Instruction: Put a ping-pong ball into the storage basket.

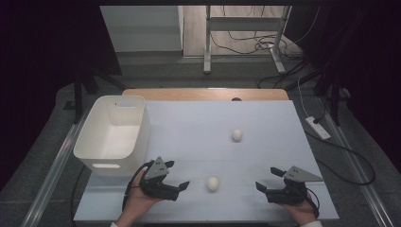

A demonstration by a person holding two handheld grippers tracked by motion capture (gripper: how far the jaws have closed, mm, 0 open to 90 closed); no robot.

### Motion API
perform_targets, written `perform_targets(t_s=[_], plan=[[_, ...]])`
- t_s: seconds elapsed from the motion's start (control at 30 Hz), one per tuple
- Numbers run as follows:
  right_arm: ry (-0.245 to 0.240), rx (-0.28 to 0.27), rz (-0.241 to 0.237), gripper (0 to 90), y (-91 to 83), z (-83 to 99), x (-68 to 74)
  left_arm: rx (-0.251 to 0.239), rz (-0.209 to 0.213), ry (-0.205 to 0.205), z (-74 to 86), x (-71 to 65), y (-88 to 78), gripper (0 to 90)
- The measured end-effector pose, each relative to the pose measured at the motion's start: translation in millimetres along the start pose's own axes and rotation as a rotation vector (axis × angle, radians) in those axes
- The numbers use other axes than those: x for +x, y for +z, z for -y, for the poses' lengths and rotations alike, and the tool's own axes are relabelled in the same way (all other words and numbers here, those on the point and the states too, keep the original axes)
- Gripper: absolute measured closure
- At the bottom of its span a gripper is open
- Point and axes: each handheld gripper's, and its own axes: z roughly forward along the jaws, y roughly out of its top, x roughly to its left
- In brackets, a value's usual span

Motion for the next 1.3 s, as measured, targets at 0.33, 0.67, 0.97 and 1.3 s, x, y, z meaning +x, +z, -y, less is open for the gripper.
perform_targets(t_s=[0.33,0.67,0.97,1.3], plan=[[0.000,0.002,0.000,13.5,1.0,-0.2,-0.1,0.002,0.027,0.005,-4.5,-0.2,4.9,10.9],[0.003,0.002,0.000,13.5,1.2,-0.2,0.0,0.015,0.053,0.022,-11.3,-3.5,12.6,10.9],[-0.002,0.006,-0.002,13.6,1.9,0.2,0.1,0.030,0.061,0.035,-17.0,-8.0,19.6,10.9],[-0.005,0.015,-0.004,13.6,2.6,0.6,1.1,0.050,0.082,0.053,-23.7,-15.3,29.5,10.9]])
